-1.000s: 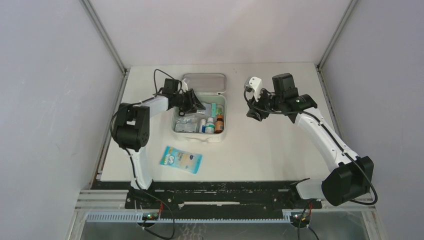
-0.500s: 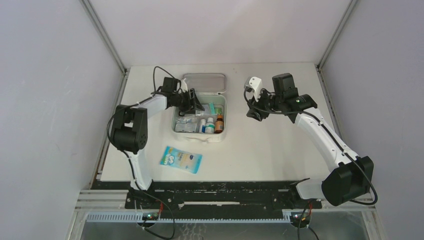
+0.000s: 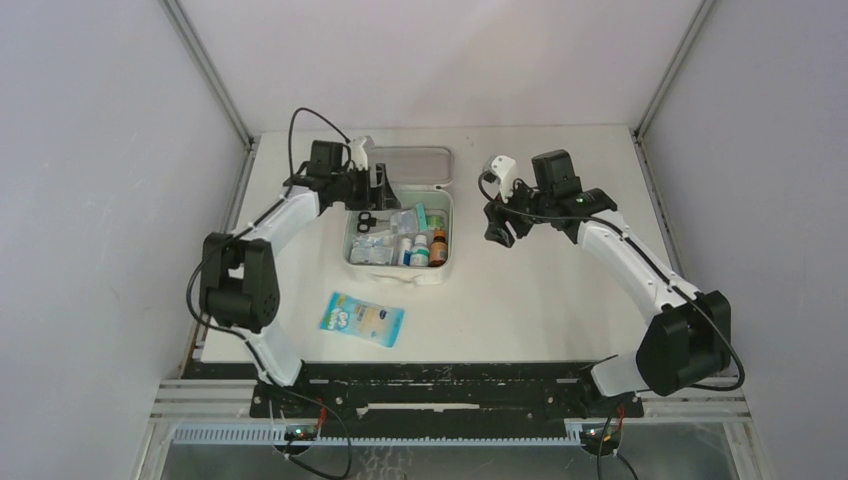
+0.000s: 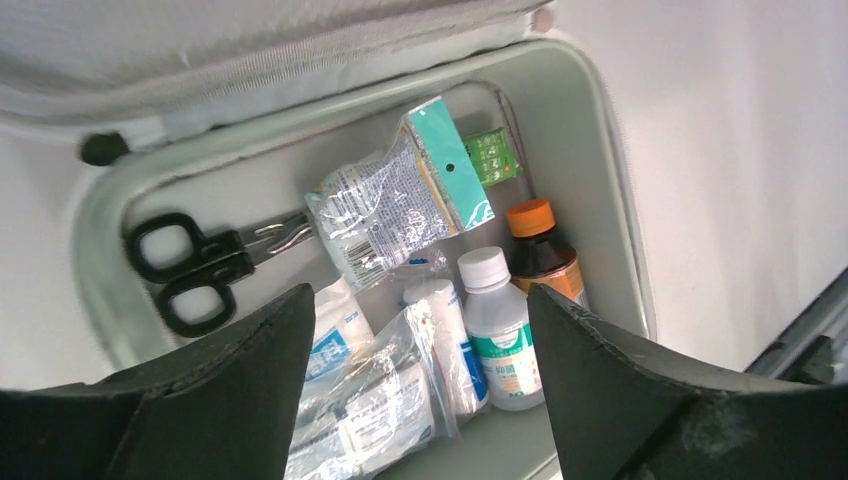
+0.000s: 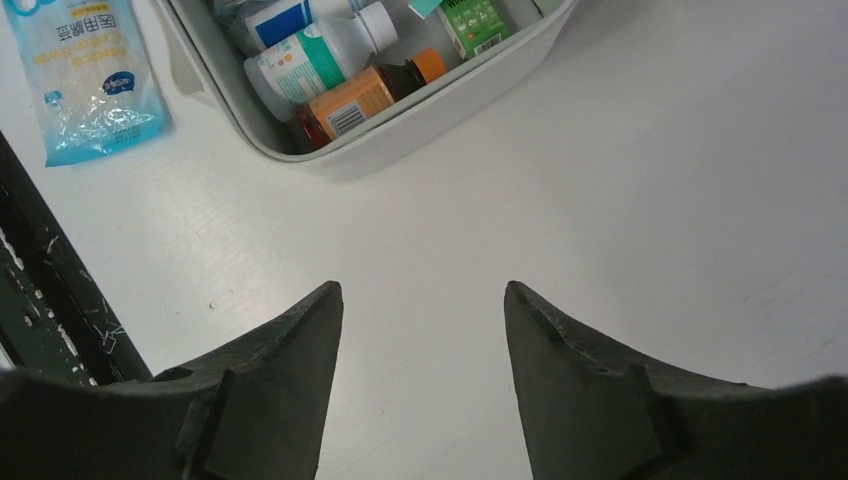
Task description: Organize the medicine kit
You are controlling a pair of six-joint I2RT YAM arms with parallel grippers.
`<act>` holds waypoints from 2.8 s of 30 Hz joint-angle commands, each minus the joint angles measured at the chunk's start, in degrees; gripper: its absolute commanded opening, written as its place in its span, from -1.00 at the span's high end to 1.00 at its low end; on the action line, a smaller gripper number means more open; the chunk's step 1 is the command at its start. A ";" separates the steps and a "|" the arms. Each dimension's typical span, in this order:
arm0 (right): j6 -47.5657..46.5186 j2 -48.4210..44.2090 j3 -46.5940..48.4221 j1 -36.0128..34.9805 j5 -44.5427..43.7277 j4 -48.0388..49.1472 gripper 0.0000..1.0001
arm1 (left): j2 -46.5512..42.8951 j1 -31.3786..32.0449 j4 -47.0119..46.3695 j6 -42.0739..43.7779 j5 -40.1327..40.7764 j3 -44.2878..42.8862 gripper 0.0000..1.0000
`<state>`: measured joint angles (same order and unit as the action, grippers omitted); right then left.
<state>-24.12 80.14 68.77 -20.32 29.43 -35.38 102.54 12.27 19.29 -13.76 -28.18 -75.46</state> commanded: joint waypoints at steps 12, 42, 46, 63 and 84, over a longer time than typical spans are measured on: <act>3.04 2.18 0.30 -3.88 -1.10 3.82 -0.43 | -26.08 0.07 1.34 29.02 14.22 12.18 -0.74; -1.37 0.52 -2.85 -4.05 -1.06 2.70 -0.43 | -32.59 11.38 26.56 86.92 13.27 34.89 -0.99; -1.55 0.89 -2.90 -4.02 -1.17 2.51 -0.43 | -28.64 11.76 25.02 87.00 14.73 34.90 -0.99; -1.74 1.87 -2.83 -3.60 -1.40 2.32 -0.40 | -24.43 15.11 22.11 83.98 16.95 37.37 -0.54; 0.20 1.11 -2.51 -3.47 1.77 3.03 -0.36 | -29.62 17.51 23.14 75.02 9.17 34.01 0.24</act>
<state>-25.02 82.30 65.93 -24.05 27.81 -33.74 75.09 29.47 42.59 64.60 -14.06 -39.16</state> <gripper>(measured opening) 0.683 0.409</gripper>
